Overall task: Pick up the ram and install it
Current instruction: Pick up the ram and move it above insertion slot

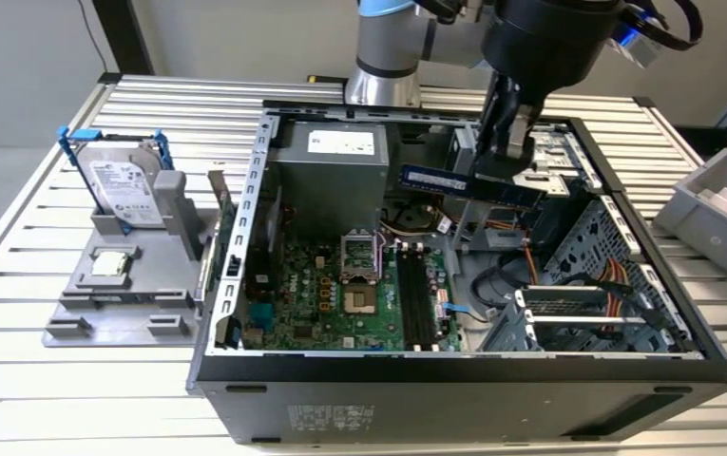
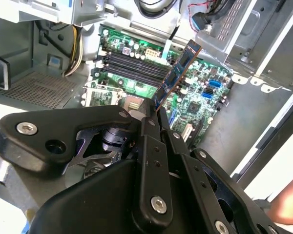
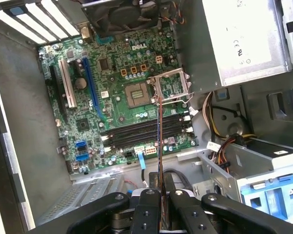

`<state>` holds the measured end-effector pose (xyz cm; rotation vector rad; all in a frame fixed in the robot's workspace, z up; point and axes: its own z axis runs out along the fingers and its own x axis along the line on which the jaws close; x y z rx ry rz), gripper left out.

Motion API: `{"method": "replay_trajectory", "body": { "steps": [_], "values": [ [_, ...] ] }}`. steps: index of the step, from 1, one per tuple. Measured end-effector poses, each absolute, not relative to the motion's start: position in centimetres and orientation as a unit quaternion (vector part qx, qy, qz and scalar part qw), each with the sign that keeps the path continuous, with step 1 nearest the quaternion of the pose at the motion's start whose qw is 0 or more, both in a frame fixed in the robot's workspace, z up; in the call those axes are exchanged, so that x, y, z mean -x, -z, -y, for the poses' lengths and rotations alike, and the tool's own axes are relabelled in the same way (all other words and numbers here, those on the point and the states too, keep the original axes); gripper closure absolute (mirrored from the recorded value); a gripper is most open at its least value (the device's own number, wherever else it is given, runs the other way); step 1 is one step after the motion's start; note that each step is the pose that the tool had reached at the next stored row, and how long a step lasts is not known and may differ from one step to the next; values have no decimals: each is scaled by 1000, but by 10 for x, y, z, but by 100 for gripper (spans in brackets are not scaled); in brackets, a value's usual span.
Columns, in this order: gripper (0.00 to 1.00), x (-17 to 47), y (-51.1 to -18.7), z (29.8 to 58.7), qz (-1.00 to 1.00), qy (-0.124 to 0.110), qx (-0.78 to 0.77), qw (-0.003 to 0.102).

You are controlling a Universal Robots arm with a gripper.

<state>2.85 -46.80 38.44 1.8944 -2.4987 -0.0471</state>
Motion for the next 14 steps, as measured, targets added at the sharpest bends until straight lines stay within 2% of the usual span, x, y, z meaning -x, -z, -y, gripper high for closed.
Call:
{"method": "replay_trajectory", "body": {
  "steps": [14],
  "values": [
    [100,-28,-384,468,817,15,-576,2]
  ]
}}
